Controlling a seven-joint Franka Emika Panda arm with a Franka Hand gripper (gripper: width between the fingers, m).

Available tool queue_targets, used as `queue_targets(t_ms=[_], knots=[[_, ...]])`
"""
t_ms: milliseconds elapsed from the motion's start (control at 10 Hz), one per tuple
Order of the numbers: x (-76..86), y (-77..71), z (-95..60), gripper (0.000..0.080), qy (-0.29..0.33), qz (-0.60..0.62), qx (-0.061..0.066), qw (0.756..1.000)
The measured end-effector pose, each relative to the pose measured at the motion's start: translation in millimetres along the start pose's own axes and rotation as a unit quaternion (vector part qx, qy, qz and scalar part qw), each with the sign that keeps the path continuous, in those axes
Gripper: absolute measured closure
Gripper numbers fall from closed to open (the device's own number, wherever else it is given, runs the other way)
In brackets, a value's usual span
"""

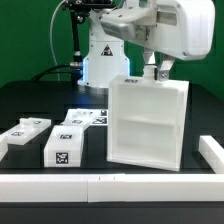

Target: Assemble cabinet

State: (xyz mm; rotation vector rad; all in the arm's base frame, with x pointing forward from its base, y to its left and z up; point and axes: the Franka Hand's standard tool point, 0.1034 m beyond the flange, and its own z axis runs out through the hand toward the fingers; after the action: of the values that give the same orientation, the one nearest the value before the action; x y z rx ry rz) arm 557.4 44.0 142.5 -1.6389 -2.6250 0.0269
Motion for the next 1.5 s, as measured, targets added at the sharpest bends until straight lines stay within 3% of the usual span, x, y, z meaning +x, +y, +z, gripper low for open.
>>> queue_targets(t_ms=[500,600,700,800,900,1100,1500], knots=[[-3.2,1.5,-0.7,0.0579,-0.004,-0.006,0.002,1.000],[-3.7,1.2,-0.5,0.0360,-0.004,-0.005,0.002,1.000],[-4.1,1.0,-0.4,0.0224,-0.004,-0.005,0.002,1.000],[-6.2,1.0,-2.7,0.0224,-0.004,0.003,0.000,1.000],[-13.6,1.3,-15.8,0.0043,-0.009,0.025,-0.010,1.000],[-22.0,-0.5,-35.7,0.0010,-0.016,0.108,-0.025,0.994],[-21.7,-1.7,-36.8,0.0004,-0.014,0.217,-0.027,0.976]])
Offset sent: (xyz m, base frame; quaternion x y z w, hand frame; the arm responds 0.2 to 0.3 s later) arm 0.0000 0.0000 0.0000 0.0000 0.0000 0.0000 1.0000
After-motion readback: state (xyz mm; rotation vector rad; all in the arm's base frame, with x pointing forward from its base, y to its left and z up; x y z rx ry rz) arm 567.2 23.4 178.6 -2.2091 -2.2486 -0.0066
